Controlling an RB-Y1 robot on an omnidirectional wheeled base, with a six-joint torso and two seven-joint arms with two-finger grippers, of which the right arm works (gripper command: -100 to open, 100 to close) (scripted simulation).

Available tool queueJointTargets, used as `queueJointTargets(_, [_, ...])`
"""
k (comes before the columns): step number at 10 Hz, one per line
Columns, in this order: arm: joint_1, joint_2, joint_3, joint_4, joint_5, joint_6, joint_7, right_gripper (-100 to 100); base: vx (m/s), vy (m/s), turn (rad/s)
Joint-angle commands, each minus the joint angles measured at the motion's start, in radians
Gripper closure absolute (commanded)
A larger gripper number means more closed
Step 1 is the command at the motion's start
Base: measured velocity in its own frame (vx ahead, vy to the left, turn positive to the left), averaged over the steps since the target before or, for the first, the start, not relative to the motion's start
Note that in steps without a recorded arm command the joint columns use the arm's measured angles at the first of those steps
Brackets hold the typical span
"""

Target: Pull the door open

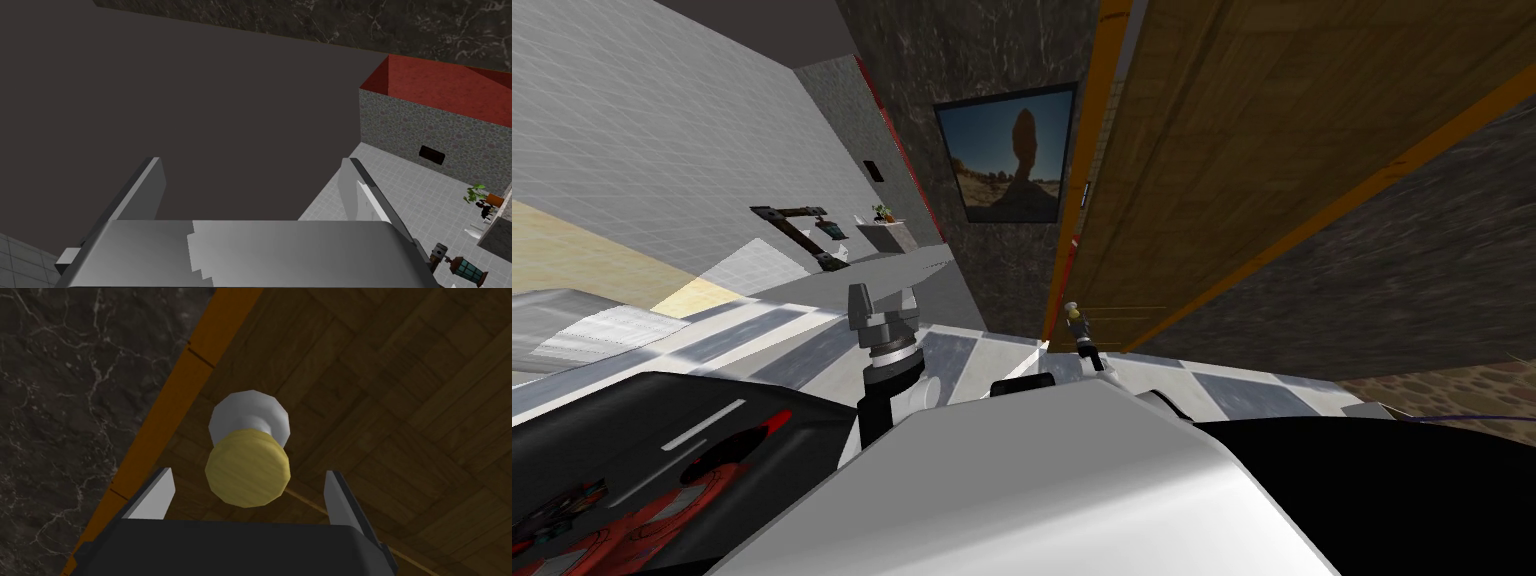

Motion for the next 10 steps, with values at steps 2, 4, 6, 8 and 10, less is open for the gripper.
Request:
queueJointTargets(2, [0.0,0.007,0.01,-0.009,-0.024,0.008,-0.066,-100,-0.072,-0.026,0.031])
queueJointTargets(4, [-0.002,0.012,0.017,-0.013,-0.039,0.012,-0.108,-100,-0.051,-0.02,0.023])
queueJointTargets(6, [-0.004,0.02,0.03,-0.02,-0.069,0.019,-0.175,-100,-0.07,-0.018,0.037])
queueJointTargets(8, [-0.005,0.024,0.036,-0.024,-0.083,0.023,-0.226,-100,-0.058,-0.024,0.018])
queueJointTargets(10, [-0.006,0.027,0.042,-0.027,-0.097,0.026,-0.27,-100,-0.04,-0.013,0.018])
